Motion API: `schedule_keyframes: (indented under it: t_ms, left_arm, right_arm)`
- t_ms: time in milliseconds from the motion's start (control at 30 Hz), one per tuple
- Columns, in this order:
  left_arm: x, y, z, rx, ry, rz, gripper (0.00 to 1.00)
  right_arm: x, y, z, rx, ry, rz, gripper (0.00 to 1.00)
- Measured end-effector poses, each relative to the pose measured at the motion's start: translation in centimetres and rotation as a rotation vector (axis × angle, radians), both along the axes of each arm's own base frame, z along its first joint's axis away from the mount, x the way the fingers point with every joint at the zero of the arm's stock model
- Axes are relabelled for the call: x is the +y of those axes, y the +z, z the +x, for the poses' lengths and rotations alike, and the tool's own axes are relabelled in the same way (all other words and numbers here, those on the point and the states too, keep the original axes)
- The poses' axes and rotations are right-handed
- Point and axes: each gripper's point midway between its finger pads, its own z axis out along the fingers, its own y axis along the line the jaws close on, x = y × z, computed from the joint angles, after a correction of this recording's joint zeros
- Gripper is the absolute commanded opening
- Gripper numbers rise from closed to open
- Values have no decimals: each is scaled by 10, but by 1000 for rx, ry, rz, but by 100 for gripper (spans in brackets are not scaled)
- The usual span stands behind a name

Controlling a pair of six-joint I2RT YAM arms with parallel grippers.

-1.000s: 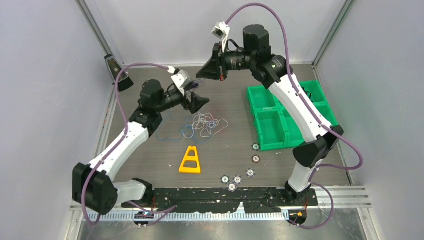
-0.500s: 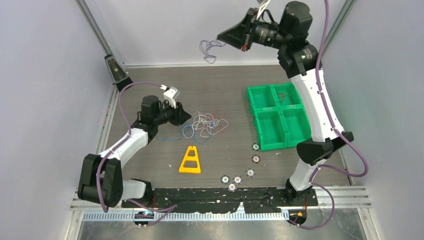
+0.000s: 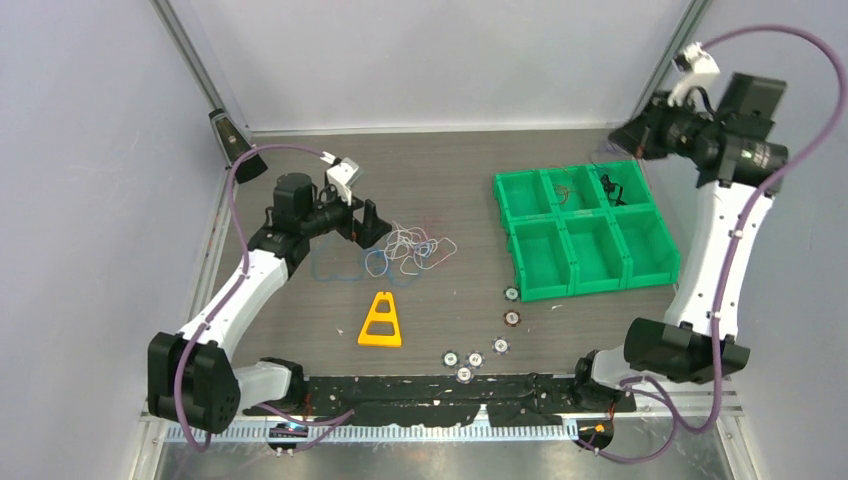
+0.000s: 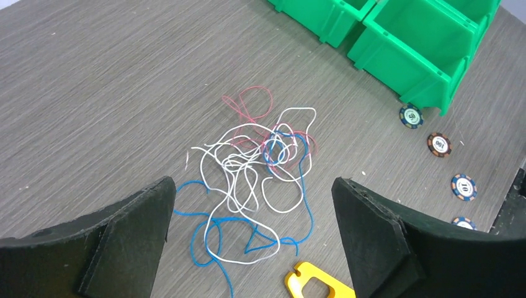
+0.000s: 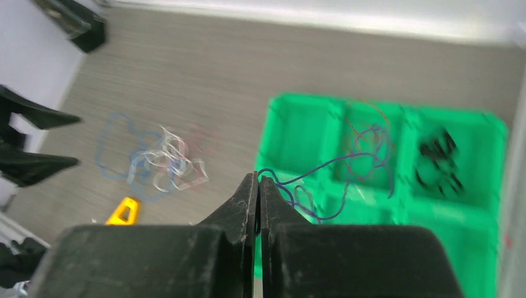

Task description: Untangle the cables

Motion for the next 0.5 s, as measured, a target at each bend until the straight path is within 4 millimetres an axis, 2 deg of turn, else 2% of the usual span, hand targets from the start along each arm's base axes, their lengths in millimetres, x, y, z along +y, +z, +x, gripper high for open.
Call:
schedule_keyframes:
  t_ms: [67,167,267,500]
  left_arm:
    - [-3,2,-2,1,-13,5,100]
    - [-6,0,-6,19,-30,8,100]
    - [-9,-5,-9,42,-42,12,100]
    - [-11,-6,-13,58,-50,15,100]
  right_arm:
    - [-35,-22,-21,55,-82,-47,5]
    - [-64,-50,-43,133,-144,-84,5]
    - [-80,-73,-54,201,-163,-110,5]
    - [-115,-129,-64,337,-181,-209,6]
